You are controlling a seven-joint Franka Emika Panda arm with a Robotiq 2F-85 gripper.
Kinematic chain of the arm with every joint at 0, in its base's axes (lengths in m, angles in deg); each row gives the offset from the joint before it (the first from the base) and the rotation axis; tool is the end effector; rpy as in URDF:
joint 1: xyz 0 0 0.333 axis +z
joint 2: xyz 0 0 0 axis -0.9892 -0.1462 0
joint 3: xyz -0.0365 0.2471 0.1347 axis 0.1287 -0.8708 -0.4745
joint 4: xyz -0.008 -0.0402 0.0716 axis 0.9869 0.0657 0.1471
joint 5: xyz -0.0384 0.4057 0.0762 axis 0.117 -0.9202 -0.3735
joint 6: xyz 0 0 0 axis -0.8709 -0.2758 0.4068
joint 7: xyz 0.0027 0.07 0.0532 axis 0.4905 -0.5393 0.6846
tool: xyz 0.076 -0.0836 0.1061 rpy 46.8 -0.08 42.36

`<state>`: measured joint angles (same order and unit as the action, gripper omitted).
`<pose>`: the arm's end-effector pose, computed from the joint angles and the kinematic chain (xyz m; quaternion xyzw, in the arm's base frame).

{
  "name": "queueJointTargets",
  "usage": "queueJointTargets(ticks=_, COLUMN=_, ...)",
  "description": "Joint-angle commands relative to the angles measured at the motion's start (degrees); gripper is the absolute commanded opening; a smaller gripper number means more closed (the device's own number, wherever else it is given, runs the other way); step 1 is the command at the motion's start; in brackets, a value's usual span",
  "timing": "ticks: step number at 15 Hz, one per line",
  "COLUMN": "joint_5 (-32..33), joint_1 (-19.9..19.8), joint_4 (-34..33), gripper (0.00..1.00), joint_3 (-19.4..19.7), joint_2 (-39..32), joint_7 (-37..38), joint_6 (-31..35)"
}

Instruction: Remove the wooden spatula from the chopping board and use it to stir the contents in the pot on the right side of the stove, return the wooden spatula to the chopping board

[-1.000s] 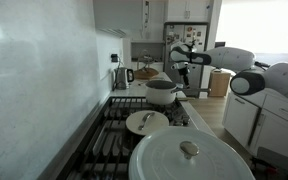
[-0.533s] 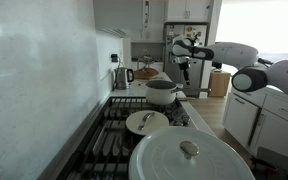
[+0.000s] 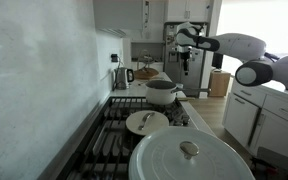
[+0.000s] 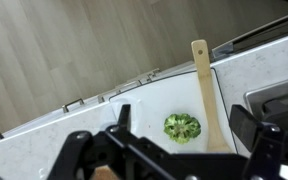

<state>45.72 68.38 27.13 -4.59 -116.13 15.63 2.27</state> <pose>0.7016 -0.2263 0.4658 0.9749 0.1845 -0.0587 0.1099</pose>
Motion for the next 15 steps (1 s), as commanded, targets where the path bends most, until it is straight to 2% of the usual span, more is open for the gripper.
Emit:
queueJointTargets(ticks=1, joint_5=-2.08, joint_1=-0.23, joint_4=0.09, gripper=1.00, joint_3=-0.70, joint_2=3.36, joint_7=2.70, joint_6=3.08)
queueJointTargets(ticks=6, joint_5=-4.08, joint_1=0.41, joint_4=0.25, gripper=1.00, joint_3=-1.41, joint_2=6.35, joint_7=7.24, joint_6=6.73)
queueJointTargets(ticks=7, joint_5=-2.96, joint_1=0.23, joint_4=1.37, gripper=1.00, joint_3=-0.81, joint_2=5.79, joint_7=4.52, joint_6=6.27)
queueJointTargets(ticks=15, joint_5=-3.03, joint_1=0.17, joint_4=1.83, gripper=1.00, joint_3=-0.89, joint_2=5.78, joint_7=4.81, joint_6=6.35)
